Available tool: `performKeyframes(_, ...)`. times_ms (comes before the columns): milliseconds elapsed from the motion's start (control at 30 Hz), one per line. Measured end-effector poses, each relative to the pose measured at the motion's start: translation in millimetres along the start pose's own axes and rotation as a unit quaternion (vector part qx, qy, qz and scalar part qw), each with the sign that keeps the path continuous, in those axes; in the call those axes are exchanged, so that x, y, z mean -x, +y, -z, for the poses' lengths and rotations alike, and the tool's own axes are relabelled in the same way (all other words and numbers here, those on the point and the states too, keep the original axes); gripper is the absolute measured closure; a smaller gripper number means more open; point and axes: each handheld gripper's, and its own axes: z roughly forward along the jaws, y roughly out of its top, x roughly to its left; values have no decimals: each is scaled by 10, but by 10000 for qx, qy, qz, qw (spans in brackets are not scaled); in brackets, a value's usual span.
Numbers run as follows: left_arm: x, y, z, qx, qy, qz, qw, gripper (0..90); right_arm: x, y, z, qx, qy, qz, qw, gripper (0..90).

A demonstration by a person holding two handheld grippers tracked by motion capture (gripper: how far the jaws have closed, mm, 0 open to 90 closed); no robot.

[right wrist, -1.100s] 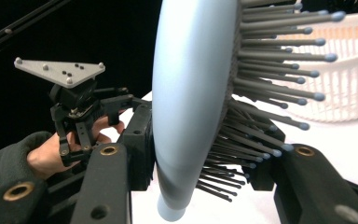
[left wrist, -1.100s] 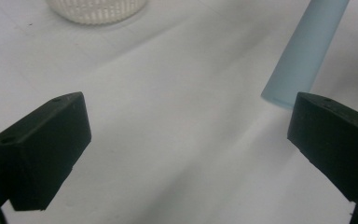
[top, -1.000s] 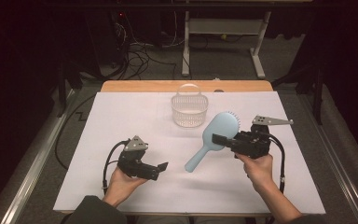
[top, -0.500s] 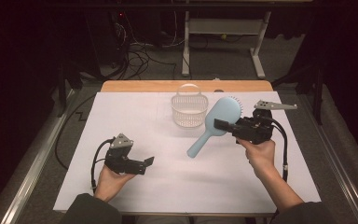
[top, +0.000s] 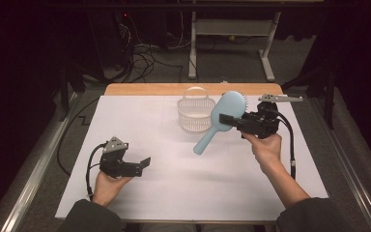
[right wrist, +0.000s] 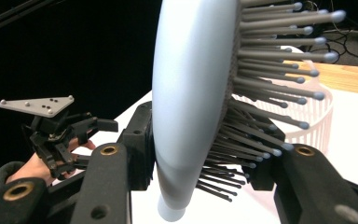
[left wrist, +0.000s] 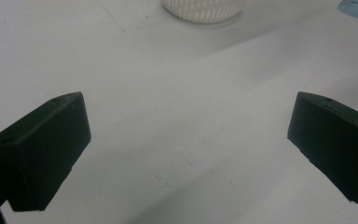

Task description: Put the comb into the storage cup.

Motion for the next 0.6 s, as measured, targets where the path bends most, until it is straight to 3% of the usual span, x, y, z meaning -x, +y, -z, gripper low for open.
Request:
performKeyframes(400,-14,-33,-14,17,-202,54,9998,0,54,101,-30,-27,-119,-18,9999,538)
performKeyframes(600,-13,-38,-6,45,-195,71,9998,0,80,165,-25,-27,-178,-35,9998,538)
